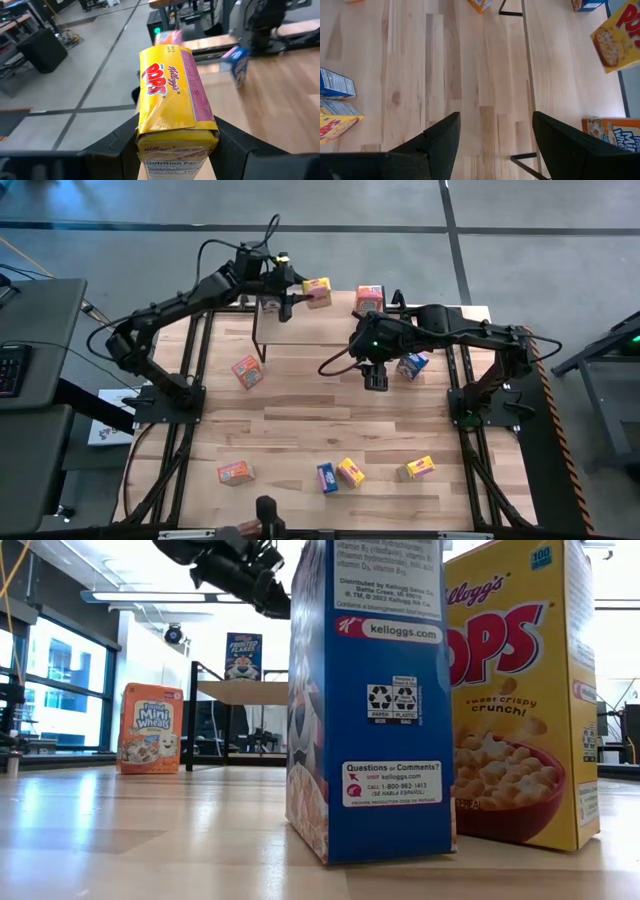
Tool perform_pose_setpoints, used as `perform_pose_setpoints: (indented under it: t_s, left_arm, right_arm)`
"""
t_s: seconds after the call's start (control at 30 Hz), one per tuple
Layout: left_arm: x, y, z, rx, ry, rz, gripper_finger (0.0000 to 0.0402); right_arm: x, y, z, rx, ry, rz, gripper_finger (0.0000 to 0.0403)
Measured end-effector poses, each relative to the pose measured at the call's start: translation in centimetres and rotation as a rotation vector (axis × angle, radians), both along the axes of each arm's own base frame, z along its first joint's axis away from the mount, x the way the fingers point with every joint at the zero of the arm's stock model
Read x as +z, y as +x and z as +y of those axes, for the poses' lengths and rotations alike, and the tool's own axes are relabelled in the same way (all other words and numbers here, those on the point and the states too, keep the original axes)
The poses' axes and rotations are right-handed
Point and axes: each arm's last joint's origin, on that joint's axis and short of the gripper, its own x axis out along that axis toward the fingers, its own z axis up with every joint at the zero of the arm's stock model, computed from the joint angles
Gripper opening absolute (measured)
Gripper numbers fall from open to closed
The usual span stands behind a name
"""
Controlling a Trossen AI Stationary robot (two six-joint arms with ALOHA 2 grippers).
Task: Stack cereal on shelf
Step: Put the top left yellow cereal box on the shelf
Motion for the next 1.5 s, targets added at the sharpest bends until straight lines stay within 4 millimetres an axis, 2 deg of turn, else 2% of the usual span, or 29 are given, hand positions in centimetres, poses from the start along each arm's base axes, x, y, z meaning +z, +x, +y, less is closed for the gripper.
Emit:
perform_pose_setpoints:
  t_s: [0.23,0.83,1.17,1.5]
  left_arm:
    - [-0.6,-0.5,1.2,-0.028,-0.026,-0.002,0.0176]
    - [-3.1,0.4,1.9,-0.049,-0.109,0.065,0.0176]
    - [-3.3,0.6,2.1,-0.006,-0.089,0.082,0.0177]
    - [-3.3,1.2,1.3,-0.036,-0.057,0.095,0.0177]
  right_arm:
    - [0.0,0.0,0.0,-0.007,0.005,-0.003,0.0241]
    - [0.1,0.2,0.0,-0.004,0.003,-0.024,0.0241]
    - [0.1,0.2,0.0,-0.004,0.002,-0.024,0.0241]
    - [0.1,0.2,0.0,-0.004,0.002,-0.024,0.0241]
